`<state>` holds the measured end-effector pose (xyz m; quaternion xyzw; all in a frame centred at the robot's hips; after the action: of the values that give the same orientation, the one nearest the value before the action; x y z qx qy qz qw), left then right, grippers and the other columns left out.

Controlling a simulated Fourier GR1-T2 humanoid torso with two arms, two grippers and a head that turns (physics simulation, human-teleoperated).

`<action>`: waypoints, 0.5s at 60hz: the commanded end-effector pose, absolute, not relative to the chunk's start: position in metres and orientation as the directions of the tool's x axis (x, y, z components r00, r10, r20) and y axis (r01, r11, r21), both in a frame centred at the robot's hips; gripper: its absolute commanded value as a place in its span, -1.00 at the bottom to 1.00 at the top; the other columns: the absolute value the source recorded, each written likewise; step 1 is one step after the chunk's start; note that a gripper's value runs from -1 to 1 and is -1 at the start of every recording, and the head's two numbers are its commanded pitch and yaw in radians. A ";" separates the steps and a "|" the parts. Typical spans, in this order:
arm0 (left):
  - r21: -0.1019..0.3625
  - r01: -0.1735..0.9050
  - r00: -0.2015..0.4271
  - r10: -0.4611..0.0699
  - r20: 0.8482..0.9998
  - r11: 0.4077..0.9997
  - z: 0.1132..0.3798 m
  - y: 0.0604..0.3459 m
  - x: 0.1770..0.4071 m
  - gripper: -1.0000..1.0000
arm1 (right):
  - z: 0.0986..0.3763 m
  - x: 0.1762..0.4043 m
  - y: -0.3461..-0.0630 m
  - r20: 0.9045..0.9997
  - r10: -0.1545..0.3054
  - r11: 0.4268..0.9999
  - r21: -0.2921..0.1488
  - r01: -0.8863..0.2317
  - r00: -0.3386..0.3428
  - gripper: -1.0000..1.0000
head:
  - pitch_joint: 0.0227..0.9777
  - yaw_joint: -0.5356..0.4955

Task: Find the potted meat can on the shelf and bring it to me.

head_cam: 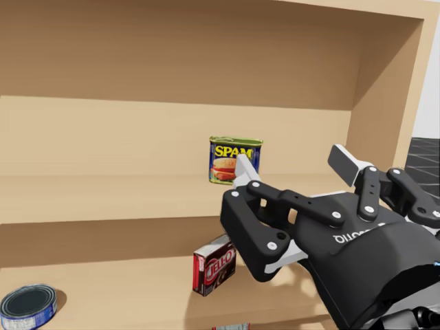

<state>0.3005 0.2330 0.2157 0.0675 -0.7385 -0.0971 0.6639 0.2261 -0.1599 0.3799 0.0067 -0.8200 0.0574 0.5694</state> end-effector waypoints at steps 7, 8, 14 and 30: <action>0.234 0.029 -0.104 -0.230 0.968 0.972 0.214 0.234 0.302 -1.00 | 0.381 0.261 -0.142 0.981 -0.034 0.995 0.015 -0.101 -0.191 -1.00 | -0.46 -0.41; 0.234 0.028 -0.104 -0.230 0.968 0.972 0.214 0.234 0.302 -1.00 | 0.381 0.264 -0.140 0.982 -0.034 0.995 0.017 -0.095 -0.187 -1.00 | -0.46 -0.41; 0.234 0.028 -0.103 -0.230 0.968 0.972 0.214 0.234 0.302 -1.00 | 0.382 0.276 -0.135 0.986 -0.027 0.997 0.015 -0.072 -0.165 -1.00 | -0.45 -0.41; 0.231 0.023 -0.104 -0.228 0.968 0.973 0.215 0.236 0.303 -1.00 | 0.377 0.311 -0.123 0.995 0.020 1.000 -0.019 0.011 -0.094 -1.00 | -0.43 -0.41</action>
<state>0.3025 0.2351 0.2141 0.0688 -0.7368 -0.0955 0.6658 0.2892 -0.1268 0.3892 0.0088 -0.7973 0.0113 0.6034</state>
